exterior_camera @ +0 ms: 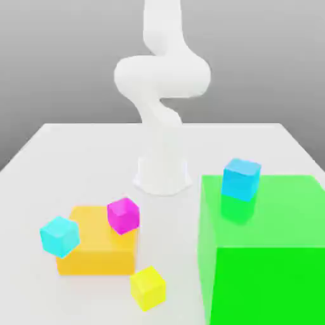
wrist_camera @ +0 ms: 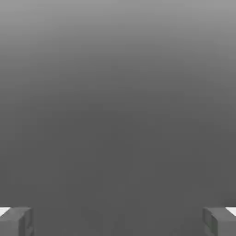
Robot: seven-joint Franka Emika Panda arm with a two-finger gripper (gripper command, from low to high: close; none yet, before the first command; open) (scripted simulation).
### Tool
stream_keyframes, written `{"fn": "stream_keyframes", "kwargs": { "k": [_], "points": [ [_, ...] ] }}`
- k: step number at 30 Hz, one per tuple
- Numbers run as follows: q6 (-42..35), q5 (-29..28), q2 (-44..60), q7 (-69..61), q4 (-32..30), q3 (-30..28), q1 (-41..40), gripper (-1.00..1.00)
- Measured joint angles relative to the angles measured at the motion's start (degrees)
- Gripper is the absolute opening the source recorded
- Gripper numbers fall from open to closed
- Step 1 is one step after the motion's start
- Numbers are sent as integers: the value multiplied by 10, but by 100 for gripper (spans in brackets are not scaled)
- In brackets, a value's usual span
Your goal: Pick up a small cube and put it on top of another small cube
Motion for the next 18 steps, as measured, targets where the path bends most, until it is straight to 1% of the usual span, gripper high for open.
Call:
{"fn": "stream_keyframes", "kwargs": {
  "k": [8, 18],
  "points": [
    [-47, -69, -54, -242, -16, -87, 50, 0],
    [-82, -152, -92, -540, -41, -206, 111, 0]
  ]
}}
